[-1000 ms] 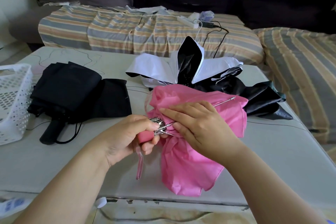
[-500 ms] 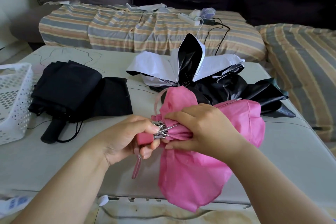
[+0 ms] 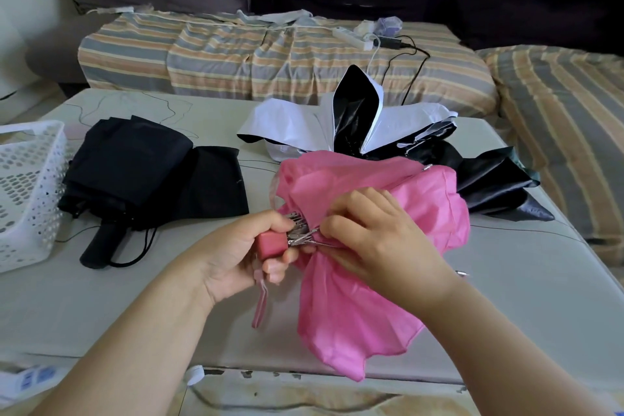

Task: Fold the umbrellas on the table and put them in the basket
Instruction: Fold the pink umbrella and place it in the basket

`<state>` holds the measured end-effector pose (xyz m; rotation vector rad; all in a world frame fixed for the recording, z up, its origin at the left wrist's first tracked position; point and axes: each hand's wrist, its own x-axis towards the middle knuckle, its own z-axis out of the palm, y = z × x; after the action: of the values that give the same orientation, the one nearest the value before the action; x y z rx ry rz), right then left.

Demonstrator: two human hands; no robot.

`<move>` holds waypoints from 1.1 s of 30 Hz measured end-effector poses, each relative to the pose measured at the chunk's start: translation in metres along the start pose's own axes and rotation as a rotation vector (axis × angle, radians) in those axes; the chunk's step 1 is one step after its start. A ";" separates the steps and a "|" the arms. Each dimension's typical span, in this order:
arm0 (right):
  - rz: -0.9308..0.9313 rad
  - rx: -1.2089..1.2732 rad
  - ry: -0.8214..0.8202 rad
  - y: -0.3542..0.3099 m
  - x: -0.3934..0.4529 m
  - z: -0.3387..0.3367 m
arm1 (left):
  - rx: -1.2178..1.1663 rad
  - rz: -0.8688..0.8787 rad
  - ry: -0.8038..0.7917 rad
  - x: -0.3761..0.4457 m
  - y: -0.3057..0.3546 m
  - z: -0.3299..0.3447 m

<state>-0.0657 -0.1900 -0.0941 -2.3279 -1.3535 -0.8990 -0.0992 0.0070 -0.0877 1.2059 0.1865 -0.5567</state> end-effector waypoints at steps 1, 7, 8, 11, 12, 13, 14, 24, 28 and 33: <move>-0.003 0.020 0.001 0.001 -0.001 0.002 | 0.038 -0.005 -0.007 0.001 0.000 -0.002; 0.093 0.115 -0.089 0.008 -0.014 0.031 | 0.326 -0.081 0.218 0.005 -0.003 -0.001; 0.105 0.132 -0.101 0.008 -0.016 0.037 | 0.393 -0.061 0.292 0.008 -0.007 -0.003; 0.120 0.165 -0.122 0.004 -0.016 0.049 | 0.547 0.070 0.467 0.010 -0.017 -0.011; 0.132 0.178 -0.124 0.003 -0.016 0.050 | 0.586 0.095 0.490 0.011 -0.019 -0.013; 0.150 0.196 -0.123 0.003 -0.016 0.051 | 0.620 0.122 0.500 0.011 -0.020 -0.014; 0.172 0.218 -0.123 0.003 -0.016 0.051 | 0.640 0.156 0.503 0.011 -0.021 -0.014; 0.323 0.523 -0.121 0.009 -0.018 0.046 | 0.490 0.205 0.541 0.010 -0.015 -0.009; 0.298 0.563 -0.172 0.008 -0.018 0.046 | 0.450 0.182 0.540 0.007 -0.014 -0.006; 0.228 0.455 -0.281 0.006 -0.018 0.049 | 0.415 0.142 0.538 0.006 -0.013 -0.005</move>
<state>-0.0491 -0.1787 -0.1431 -2.2316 -1.2009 -0.1731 -0.0998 0.0067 -0.1033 1.7461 0.4514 -0.1341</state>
